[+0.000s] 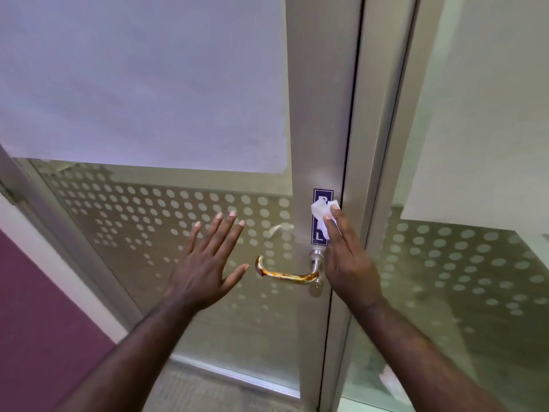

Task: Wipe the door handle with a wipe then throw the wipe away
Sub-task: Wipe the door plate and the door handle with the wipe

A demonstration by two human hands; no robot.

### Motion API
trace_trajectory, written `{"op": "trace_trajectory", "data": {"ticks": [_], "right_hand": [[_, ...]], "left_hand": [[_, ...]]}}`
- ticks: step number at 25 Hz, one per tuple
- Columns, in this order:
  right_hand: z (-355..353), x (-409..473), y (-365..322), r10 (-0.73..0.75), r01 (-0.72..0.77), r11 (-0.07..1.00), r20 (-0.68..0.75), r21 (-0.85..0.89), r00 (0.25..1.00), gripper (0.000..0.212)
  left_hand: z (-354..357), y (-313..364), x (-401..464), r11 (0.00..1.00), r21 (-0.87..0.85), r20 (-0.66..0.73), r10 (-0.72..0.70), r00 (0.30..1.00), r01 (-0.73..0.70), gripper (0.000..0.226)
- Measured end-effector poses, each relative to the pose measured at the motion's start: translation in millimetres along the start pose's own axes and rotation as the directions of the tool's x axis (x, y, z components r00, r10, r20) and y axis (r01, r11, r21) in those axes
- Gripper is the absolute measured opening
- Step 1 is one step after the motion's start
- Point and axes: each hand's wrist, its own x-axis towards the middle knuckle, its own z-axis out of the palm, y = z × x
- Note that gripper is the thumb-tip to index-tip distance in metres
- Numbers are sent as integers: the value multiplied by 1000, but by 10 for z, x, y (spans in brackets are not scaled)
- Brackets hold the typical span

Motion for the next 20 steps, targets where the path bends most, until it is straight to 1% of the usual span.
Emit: {"op": "trace_trajectory", "data": {"ticks": [1,3,5,7,8,10,12,15,18,20], "right_hand": [[51,15,15,0,0,1000,17,-23,1000,54],[122,-15,40,16,-17,997,-11,-71,1000,55],[181,-18,62,34,-41,991,-61,-125,998,45],[231,-29,34,18,-40,981,-118,-192,993,31],[247,-30,5,19,-52,971,-143,-233,990,27],[287,-6,-90,54,-122,929,-199,-349,978,23],[345,46,-222,82,-184,898,-258,-401,963,20],[500,245,-373,130,-269,906,-388,-328,912,18],[638,487,-455,190,-373,893,-540,-252,820,22],[675,626,-447,182,-379,894,-579,-239,795,25]], "left_hand": [[86,-102,53,1000,-4,-43,30,999,-30,78],[245,-310,151,995,3,-122,101,987,-101,81],[403,-490,267,980,20,-163,197,967,-196,87],[564,-585,376,960,30,-190,279,941,-278,90],[645,-622,423,950,30,-197,311,930,-311,90],[773,-715,504,927,22,-217,371,903,-375,91],[882,-807,580,905,12,-247,416,875,-426,91],[1024,-923,663,873,10,-291,470,834,-488,90],[1109,-981,719,856,31,-341,494,800,-515,90],[1145,-991,735,844,42,-370,510,776,-535,90]]}}
